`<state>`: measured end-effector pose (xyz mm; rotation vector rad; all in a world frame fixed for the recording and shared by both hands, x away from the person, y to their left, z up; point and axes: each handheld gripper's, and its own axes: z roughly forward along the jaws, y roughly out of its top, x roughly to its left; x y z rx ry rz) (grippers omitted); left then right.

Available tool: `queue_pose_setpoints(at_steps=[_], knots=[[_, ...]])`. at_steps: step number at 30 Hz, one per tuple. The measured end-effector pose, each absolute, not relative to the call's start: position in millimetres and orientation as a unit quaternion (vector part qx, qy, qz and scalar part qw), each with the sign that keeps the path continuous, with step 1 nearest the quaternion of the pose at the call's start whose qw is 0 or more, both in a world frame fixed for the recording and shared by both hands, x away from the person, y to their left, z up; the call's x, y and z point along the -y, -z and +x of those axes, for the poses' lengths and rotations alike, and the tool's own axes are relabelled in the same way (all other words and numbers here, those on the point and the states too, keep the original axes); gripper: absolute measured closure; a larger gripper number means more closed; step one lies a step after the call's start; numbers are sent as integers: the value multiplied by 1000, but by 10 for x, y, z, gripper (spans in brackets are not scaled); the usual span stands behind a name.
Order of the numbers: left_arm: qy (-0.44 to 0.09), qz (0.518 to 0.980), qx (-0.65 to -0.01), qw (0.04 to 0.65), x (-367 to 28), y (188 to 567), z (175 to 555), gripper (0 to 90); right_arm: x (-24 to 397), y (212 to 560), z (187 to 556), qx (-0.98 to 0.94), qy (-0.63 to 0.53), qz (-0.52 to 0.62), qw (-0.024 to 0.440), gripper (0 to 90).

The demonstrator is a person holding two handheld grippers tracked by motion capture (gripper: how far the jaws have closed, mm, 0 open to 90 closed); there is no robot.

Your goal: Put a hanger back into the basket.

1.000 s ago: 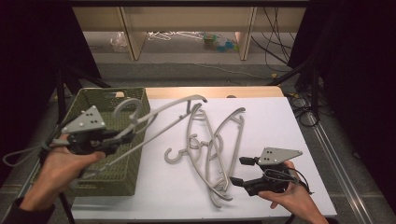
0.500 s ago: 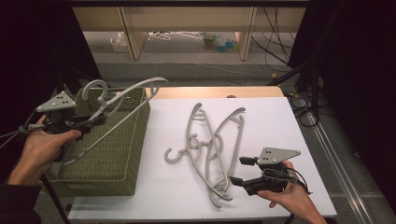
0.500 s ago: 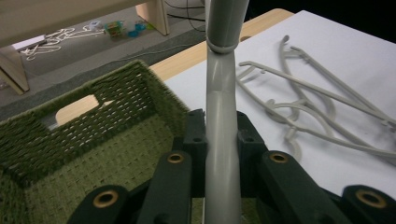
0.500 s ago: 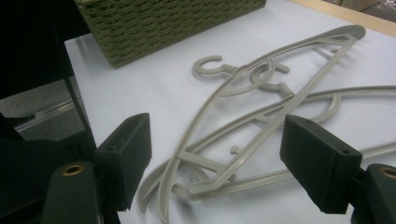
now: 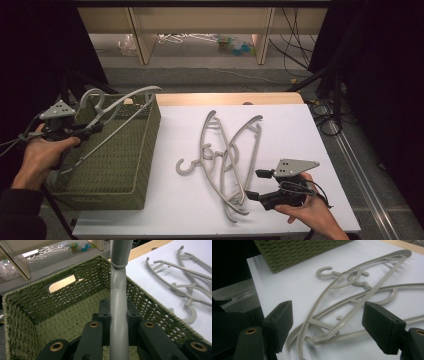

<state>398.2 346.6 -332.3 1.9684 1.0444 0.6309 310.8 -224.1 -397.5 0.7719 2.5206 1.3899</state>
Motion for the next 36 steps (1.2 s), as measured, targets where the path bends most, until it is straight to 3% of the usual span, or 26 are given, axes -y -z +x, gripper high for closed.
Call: queue_pose_setpoints(at_steps=[7,15,27,36], knots=[[-250,795,-416,364,-3599,3413,4028,788,2239,3983,3112,-844,-463,258,78,259],[-249,773,-443,380,-3677,3503,4013,788,2240,3994,3109,-846,-460,261,74,259],[-214,812,-429,332,-3747,3760,4198,786,2231,4007,3116,-849,-457,256,73,259],[-188,797,-493,293,-3694,4000,4294,781,2231,4010,3119,-848,-457,257,73,259]])
